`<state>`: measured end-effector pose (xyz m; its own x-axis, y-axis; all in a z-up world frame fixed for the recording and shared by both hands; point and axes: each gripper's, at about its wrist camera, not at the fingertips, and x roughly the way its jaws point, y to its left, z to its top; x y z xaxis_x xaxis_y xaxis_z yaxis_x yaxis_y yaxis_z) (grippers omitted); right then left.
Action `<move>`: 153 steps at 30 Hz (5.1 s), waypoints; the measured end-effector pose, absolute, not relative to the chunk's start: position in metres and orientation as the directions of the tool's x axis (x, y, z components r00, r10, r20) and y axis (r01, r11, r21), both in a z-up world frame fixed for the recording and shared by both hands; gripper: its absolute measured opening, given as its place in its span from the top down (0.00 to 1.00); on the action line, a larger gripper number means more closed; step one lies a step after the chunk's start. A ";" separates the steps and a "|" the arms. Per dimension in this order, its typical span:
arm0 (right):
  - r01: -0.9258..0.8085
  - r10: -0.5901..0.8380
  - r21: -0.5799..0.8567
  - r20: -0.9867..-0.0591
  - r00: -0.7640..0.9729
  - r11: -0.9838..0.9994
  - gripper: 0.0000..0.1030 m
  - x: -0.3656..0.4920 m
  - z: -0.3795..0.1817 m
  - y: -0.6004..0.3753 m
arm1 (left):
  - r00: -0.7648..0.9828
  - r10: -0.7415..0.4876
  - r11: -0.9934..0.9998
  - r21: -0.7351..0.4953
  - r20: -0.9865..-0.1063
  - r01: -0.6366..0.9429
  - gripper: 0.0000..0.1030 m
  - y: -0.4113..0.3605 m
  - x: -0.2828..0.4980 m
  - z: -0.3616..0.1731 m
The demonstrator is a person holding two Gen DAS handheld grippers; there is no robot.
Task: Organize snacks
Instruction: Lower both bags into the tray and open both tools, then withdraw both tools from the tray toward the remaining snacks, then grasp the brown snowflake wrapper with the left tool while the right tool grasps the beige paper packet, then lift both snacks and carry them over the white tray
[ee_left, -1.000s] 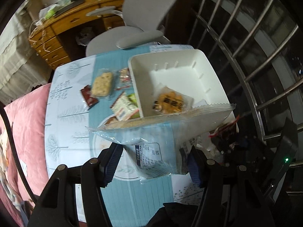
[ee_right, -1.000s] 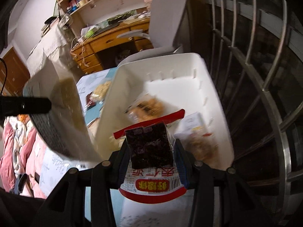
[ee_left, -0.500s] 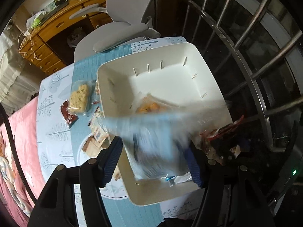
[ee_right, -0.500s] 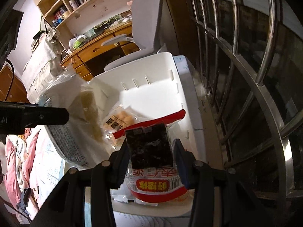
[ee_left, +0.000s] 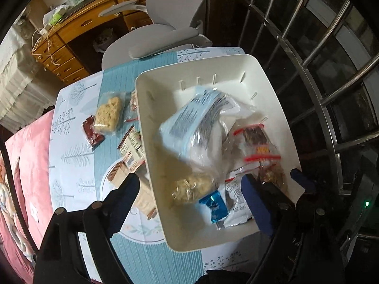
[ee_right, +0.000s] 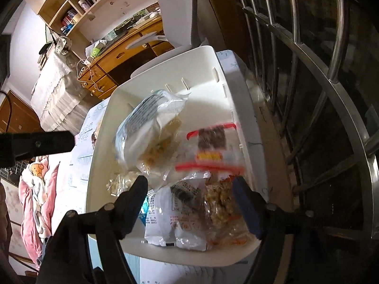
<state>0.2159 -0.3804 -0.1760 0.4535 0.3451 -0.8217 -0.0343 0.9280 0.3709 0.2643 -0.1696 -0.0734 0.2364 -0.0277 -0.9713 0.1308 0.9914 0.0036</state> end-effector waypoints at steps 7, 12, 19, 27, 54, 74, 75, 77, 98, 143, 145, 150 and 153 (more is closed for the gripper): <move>-0.016 0.364 0.393 -0.834 0.414 0.919 0.28 0.203 -0.172 -0.373 | 0.237 -0.070 0.994 -0.046 -0.969 0.103 0.16 -0.146 0.236 -0.067; -0.005 0.387 0.420 -0.832 0.398 0.908 0.27 0.188 -0.166 -0.361 | 0.227 -0.103 0.993 -0.086 -0.969 0.083 0.16 -0.124 0.212 -0.068; -0.056 0.385 0.392 -0.852 0.355 0.918 0.27 0.171 -0.157 -0.331 | 0.249 -0.110 0.994 -0.110 -0.962 0.013 0.16 -0.079 0.178 -0.069; -0.045 0.352 0.360 -0.867 0.354 0.932 0.27 0.155 -0.149 -0.296 | 0.265 -0.113 0.993 -0.121 -0.958 -0.016 0.16 -0.020 0.155 -0.071; 0.185 0.173 0.291 -0.862 0.476 0.939 0.27 0.099 -0.140 -0.131 | 0.176 -0.195 0.974 -0.170 -0.965 0.149 0.16 0.175 0.181 -0.088; 0.034 0.028 0.052 -0.867 0.497 0.998 0.27 0.145 -0.163 -0.081 | 0.203 -0.249 0.968 -0.250 -0.947 0.018 0.16 0.181 0.278 -0.132; 0.029 0.026 0.047 -0.866 0.500 0.998 0.27 0.149 -0.166 -0.081 | 0.205 -0.254 0.967 -0.256 -0.945 0.015 0.16 0.178 0.284 -0.138; 0.012 0.019 0.030 -0.864 0.502 0.999 0.27 0.158 -0.172 -0.077 | 0.206 -0.267 0.962 -0.272 -0.941 0.006 0.16 0.172 0.294 -0.149; -0.102 -0.037 -0.095 -0.883 0.468 0.990 0.27 0.232 -0.242 -0.040 | 0.178 -0.166 0.986 -0.168 -0.970 0.003 0.18 0.118 0.393 -0.249; -0.088 0.005 -0.023 -0.952 0.306 0.996 0.37 0.262 -0.261 -0.071 | 0.063 -0.117 0.991 -0.120 -0.991 -0.051 0.71 0.102 0.382 -0.255; -0.084 0.003 -0.022 -0.957 0.290 0.996 0.38 0.260 -0.259 -0.067 | 0.070 -0.123 0.991 -0.127 -0.990 -0.045 0.71 0.105 0.373 -0.246; -0.058 0.017 0.003 -0.967 0.254 0.998 0.40 0.254 -0.260 -0.065 | 0.083 -0.145 0.988 -0.148 -0.986 -0.033 0.71 0.112 0.350 -0.220; -0.034 0.051 0.044 -0.974 0.222 0.998 0.40 0.246 -0.260 -0.065 | 0.081 -0.166 0.986 -0.168 -0.983 -0.020 0.71 0.116 0.335 -0.203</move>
<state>0.2463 -0.0654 -0.2602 0.2223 0.0506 -0.9737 -0.0342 0.9984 0.0441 0.3353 0.1158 -0.2033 0.0808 -0.1660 -0.9828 -0.0203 0.9856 -0.1682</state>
